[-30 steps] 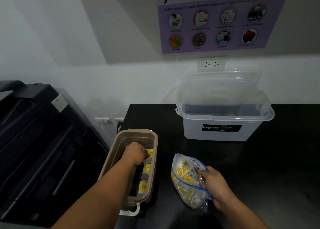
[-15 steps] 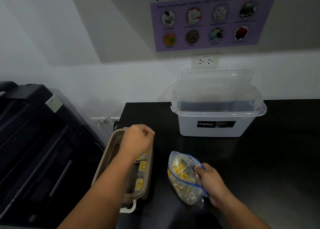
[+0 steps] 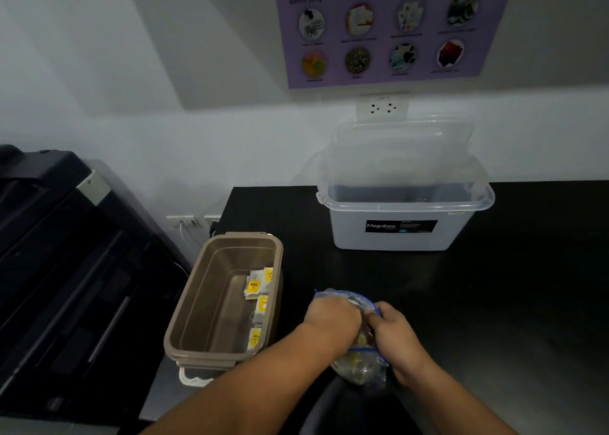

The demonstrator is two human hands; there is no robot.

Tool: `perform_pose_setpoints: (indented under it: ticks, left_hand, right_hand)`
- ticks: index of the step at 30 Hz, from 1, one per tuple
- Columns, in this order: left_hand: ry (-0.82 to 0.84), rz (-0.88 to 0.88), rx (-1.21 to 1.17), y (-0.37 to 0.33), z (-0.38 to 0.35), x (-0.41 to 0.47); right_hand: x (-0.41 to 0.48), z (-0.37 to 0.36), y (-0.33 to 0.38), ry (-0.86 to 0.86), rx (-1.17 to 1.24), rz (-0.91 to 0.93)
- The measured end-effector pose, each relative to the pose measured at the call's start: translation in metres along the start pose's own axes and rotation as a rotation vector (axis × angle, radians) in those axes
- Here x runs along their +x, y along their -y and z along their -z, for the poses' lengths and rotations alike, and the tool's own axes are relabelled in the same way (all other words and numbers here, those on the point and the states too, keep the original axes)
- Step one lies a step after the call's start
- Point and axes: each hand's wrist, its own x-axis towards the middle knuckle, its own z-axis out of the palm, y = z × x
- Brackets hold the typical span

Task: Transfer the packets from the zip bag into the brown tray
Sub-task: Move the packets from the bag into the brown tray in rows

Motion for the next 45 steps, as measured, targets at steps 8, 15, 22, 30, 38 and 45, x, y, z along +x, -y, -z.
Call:
perform_pose_setpoints:
  ticks: [8, 15, 22, 30, 38, 45]
  left_hand:
    - [0.009, -0.002, 0.112, -0.005, -0.010, 0.006]
    - [0.127, 0.012, 0.130, -0.006, -0.007, 0.007]
    - [-0.189, -0.095, 0.041, 0.013, -0.005, -0.009]
    - [-0.451, -0.126, -0.764, 0.060, 0.009, -0.032]
    - [-0.714, 0.017, -1.313, 0.155, 0.015, -0.067]
    - [-0.486, 0.265, -1.527, 0.216, -0.020, -0.056]
  right_hand:
    - [0.001, 0.007, -0.001, -0.001, -0.036, 0.003]
    - [0.002, 0.003, 0.001, 0.023, -0.040, 0.002]
    - [0.002, 0.002, -0.002, -0.017, -0.008, 0.016]
    - [0.002, -0.003, 0.006, -0.136, -0.060, 0.084]
    - [-0.004, -0.020, 0.021, -0.259, -0.228, 0.211]
    - [-0.005, -0.036, 0.022, -0.322, -0.273, 0.230]
